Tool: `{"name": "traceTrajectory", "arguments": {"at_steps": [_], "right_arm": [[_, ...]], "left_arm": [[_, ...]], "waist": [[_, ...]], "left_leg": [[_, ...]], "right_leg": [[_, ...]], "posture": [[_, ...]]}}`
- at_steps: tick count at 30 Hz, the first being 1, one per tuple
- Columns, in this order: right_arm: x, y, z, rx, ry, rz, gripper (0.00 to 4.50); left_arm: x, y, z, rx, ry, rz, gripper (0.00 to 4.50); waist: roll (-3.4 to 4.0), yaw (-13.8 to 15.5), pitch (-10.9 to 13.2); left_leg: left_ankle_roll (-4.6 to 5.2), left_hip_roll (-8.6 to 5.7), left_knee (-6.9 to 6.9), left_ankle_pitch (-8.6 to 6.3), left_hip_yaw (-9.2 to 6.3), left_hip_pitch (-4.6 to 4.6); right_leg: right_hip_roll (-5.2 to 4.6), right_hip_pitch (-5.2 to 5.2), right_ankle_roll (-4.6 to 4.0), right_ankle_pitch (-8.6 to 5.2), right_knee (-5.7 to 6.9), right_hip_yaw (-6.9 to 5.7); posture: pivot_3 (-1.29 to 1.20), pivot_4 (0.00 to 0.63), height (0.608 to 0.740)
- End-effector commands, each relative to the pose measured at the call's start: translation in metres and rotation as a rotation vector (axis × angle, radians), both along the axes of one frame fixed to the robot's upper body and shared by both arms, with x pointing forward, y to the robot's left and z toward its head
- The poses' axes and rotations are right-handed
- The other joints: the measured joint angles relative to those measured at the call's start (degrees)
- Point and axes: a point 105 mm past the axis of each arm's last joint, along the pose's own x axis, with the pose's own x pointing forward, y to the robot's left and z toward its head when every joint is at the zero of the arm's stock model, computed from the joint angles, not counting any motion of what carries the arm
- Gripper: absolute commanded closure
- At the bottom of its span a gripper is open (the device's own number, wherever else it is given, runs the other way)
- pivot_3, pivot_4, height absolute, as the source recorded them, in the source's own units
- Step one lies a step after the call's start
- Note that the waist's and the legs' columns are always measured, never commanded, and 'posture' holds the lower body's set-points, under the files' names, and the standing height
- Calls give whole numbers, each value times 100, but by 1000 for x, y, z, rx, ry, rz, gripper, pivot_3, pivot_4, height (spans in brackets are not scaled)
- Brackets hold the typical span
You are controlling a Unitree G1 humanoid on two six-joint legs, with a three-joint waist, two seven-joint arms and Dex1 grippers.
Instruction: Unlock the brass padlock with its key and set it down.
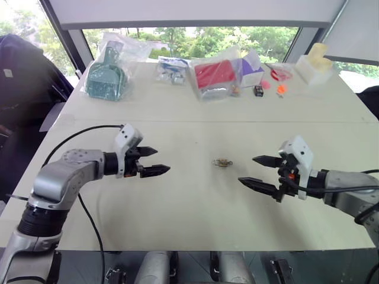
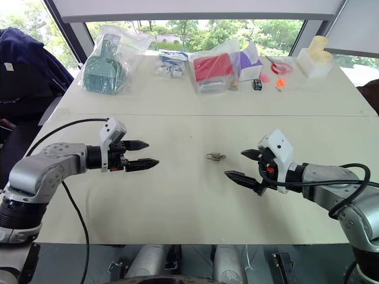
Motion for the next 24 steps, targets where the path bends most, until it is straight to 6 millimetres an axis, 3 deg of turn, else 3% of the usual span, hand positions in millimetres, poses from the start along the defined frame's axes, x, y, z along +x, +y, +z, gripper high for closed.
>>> {"name": "traceTrajectory", "arguments": {"at_steps": [1, 24], "right_arm": [[0, 3, 6, 3, -40, 8, 57], [8, 9, 5, 29, -40, -4, 57]], "left_arm": [[-2, -2, 8, -5, -38, -19, 0], [5, -6, 20, 18, -93, -37, 0]], "waist": [[0, -3, 0], [0, 2, 0]], "left_leg": [[0, 0, 0, 0, 0, 0], [-5, -1, -1, 2, 0, 0]], "right_leg": [[0, 0, 0, 0, 0, 0], [0, 0, 0, 0, 1, -1]], "posture": [[0, 150, 740], [0, 150, 740]]}}
